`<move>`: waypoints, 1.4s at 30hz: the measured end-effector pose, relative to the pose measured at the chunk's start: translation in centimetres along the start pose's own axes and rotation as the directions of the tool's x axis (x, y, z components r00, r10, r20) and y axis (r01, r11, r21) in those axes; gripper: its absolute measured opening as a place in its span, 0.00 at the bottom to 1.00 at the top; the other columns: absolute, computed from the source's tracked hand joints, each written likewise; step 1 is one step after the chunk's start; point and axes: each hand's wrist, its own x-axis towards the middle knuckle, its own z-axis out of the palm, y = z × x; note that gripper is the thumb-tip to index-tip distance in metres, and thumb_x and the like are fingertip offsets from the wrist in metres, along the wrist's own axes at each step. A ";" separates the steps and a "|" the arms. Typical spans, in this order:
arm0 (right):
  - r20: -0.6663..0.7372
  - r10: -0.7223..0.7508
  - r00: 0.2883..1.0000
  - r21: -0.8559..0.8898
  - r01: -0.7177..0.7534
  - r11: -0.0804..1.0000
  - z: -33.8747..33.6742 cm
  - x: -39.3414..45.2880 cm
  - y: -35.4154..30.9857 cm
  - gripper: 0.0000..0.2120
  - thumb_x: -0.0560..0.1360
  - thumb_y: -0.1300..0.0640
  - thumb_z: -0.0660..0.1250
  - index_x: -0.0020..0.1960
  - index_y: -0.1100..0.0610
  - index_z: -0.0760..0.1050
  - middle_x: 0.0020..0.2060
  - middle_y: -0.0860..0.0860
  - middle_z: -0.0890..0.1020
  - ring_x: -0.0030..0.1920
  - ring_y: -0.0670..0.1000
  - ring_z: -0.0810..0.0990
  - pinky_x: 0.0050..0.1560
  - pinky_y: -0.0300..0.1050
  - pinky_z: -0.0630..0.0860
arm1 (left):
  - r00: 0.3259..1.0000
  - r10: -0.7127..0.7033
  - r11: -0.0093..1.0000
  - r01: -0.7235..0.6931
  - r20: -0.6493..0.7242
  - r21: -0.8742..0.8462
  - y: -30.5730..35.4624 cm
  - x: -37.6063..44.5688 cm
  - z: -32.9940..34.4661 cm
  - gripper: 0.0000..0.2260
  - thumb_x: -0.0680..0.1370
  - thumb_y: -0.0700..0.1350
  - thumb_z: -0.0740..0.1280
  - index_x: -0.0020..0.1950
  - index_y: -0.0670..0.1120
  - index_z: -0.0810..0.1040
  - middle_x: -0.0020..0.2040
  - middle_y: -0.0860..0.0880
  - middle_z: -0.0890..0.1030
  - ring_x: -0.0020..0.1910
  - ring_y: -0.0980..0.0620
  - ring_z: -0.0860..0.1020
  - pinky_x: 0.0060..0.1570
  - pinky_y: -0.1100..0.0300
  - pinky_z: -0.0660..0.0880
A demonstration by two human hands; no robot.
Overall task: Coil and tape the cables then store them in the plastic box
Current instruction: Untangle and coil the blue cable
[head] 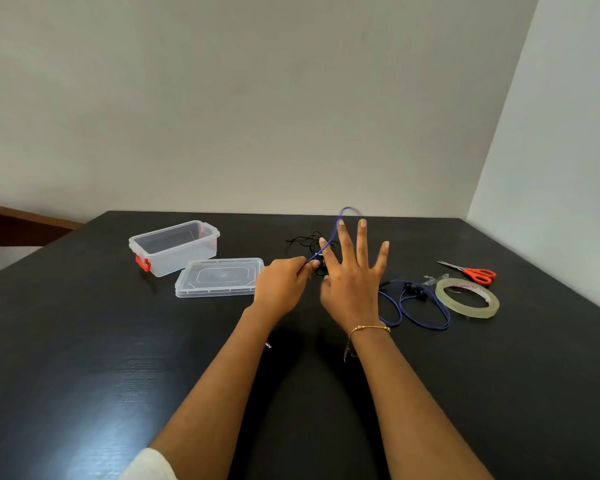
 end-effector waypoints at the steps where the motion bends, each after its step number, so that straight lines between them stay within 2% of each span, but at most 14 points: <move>1: -0.016 -0.020 1.000 -0.012 0.020 1.000 -0.1 0.1 -0.2 0.30 0.64 0.58 0.72 0.66 0.50 0.71 0.73 0.57 0.62 0.74 0.61 0.48 0.67 0.70 0.42 | 1.000 0.019 1.000 -0.019 0.006 0.007 0.2 0.2 -0.1 0.19 0.80 0.52 0.56 0.42 0.39 0.76 0.39 0.43 0.81 0.39 0.43 0.78 0.37 0.52 0.72; 3: -0.014 -0.046 0.999 -0.007 0.046 0.999 0.0 0.1 -0.4 0.26 0.66 0.55 0.72 0.63 0.51 0.73 0.72 0.57 0.64 0.74 0.61 0.50 0.66 0.70 0.42 | 0.998 0.055 0.997 -0.056 0.028 0.050 0.4 0.4 -0.2 0.16 0.81 0.50 0.55 0.44 0.41 0.76 0.42 0.43 0.81 0.41 0.45 0.78 0.35 0.56 0.68; 5: -0.019 0.006 1.000 0.055 -0.005 0.998 -0.8 0.2 -0.4 0.11 0.68 0.54 0.67 0.48 0.57 0.80 0.59 0.57 0.78 0.66 0.63 0.69 0.63 0.65 0.63 | 0.998 0.058 0.990 -0.061 0.029 0.129 0.3 0.3 0.1 0.17 0.81 0.51 0.53 0.46 0.43 0.76 0.43 0.44 0.81 0.42 0.45 0.78 0.36 0.56 0.67; 6: 0.033 0.059 0.998 0.112 -0.062 0.992 -1.3 0.4 -0.4 0.10 0.71 0.53 0.65 0.40 0.59 0.79 0.48 0.57 0.81 0.56 0.62 0.77 0.53 0.55 0.71 | 0.999 0.037 0.983 -0.039 0.013 0.180 0.1 0.3 0.3 0.17 0.81 0.52 0.52 0.47 0.43 0.75 0.43 0.45 0.81 0.42 0.45 0.78 0.36 0.56 0.68; 9: 0.185 -0.005 0.983 0.346 -0.061 0.936 -1.6 0.3 -0.8 0.18 0.74 0.51 0.61 0.29 0.57 0.70 0.30 0.56 0.79 0.34 0.58 0.77 0.33 0.43 0.63 | 0.998 -0.057 0.949 0.060 -0.018 0.311 -0.4 0.3 0.4 0.17 0.82 0.52 0.51 0.49 0.44 0.75 0.45 0.45 0.81 0.44 0.45 0.79 0.38 0.56 0.71; 13: -0.031 -0.183 0.983 0.469 0.176 0.865 -0.7 -0.2 -2.0 0.08 0.71 0.57 0.60 0.43 0.58 0.77 0.39 0.52 0.79 0.37 0.52 0.77 0.33 0.42 0.73 | 1.000 -0.010 0.936 0.008 0.004 0.352 -0.8 0.4 0.4 0.08 0.80 0.43 0.59 0.52 0.45 0.77 0.48 0.46 0.81 0.45 0.47 0.79 0.42 0.57 0.75; 17: -0.075 -0.154 0.985 0.288 0.170 0.942 1.7 0.1 -1.1 0.18 0.68 0.67 0.64 0.56 0.58 0.76 0.53 0.53 0.80 0.49 0.55 0.77 0.41 0.47 0.74 | 0.987 0.082 0.988 -0.062 -0.141 0.142 -0.8 0.5 0.7 0.09 0.79 0.44 0.61 0.49 0.43 0.80 0.42 0.44 0.81 0.40 0.46 0.78 0.35 0.58 0.65; 21: -0.173 -0.091 0.981 0.173 0.121 0.978 1.7 0.4 0.0 0.09 0.72 0.55 0.61 0.43 0.53 0.80 0.35 0.45 0.81 0.44 0.49 0.72 0.41 0.42 0.63 | 0.985 0.113 0.973 -0.137 -0.133 -0.184 -0.8 0.7 0.1 0.07 0.75 0.44 0.67 0.42 0.42 0.82 0.34 0.47 0.81 0.31 0.56 0.72 0.33 0.62 0.69; 24: -0.179 -0.016 0.984 0.123 0.038 0.992 0.9 0.8 0.8 0.14 0.72 0.52 0.59 0.33 0.54 0.78 0.24 0.46 0.77 0.37 0.50 0.73 0.39 0.42 0.56 | 0.998 -0.068 0.931 0.059 -0.014 -0.362 -0.7 0.9 -1.0 0.10 0.75 0.49 0.67 0.37 0.45 0.80 0.26 0.52 0.72 0.25 0.57 0.68 0.28 0.66 0.63; 28: -0.097 0.168 0.981 0.338 -0.126 0.933 0.6 0.6 1.6 0.16 0.76 0.53 0.59 0.35 0.59 0.76 0.27 0.52 0.75 0.28 0.51 0.72 0.34 0.41 0.65 | 0.900 -0.244 0.633 0.430 0.361 -0.643 -0.8 0.4 -2.2 0.17 0.78 0.52 0.62 0.32 0.45 0.73 0.25 0.51 0.66 0.24 0.56 0.62 0.23 0.67 0.59; 33: -0.047 0.310 0.950 0.424 -0.262 0.867 0.1 0.4 1.6 0.13 0.78 0.58 0.61 0.37 0.62 0.74 0.29 0.51 0.70 0.29 0.50 0.66 0.27 0.35 0.53 | 0.750 -0.101 0.425 0.626 0.654 -0.653 -0.2 -0.1 -2.9 0.15 0.80 0.50 0.58 0.35 0.47 0.69 0.25 0.54 0.68 0.22 0.59 0.64 0.21 0.69 0.60; 37: -0.003 0.326 0.945 0.389 -0.299 0.871 -0.2 0.5 1.5 0.14 0.78 0.56 0.60 0.37 0.61 0.74 0.28 0.51 0.70 0.29 0.50 0.66 0.27 0.36 0.52 | 0.812 0.146 -0.013 0.573 0.566 -0.819 0.8 -0.4 -3.5 0.08 0.78 0.42 0.57 0.41 0.45 0.72 0.28 0.52 0.71 0.28 0.56 0.73 0.32 0.64 0.76; 39: 0.012 0.313 0.950 0.384 -0.293 0.876 -0.2 0.5 1.4 0.14 0.78 0.55 0.60 0.38 0.61 0.74 0.29 0.50 0.71 0.30 0.50 0.67 0.27 0.36 0.53 | 0.855 0.189 -0.131 0.509 0.482 -0.851 1.3 -0.5 -3.6 0.09 0.79 0.38 0.54 0.45 0.44 0.73 0.29 0.51 0.73 0.33 0.54 0.77 0.44 0.58 0.80; 42: 0.074 0.255 0.964 0.406 -0.263 0.875 0.1 0.5 1.3 0.15 0.78 0.52 0.60 0.39 0.60 0.75 0.30 0.52 0.74 0.32 0.51 0.71 0.27 0.38 0.58 | 0.885 0.191 -0.283 0.465 0.425 -0.839 1.6 -0.4 -3.3 0.09 0.78 0.36 0.53 0.48 0.44 0.72 0.29 0.52 0.74 0.28 0.58 0.75 0.35 0.63 0.78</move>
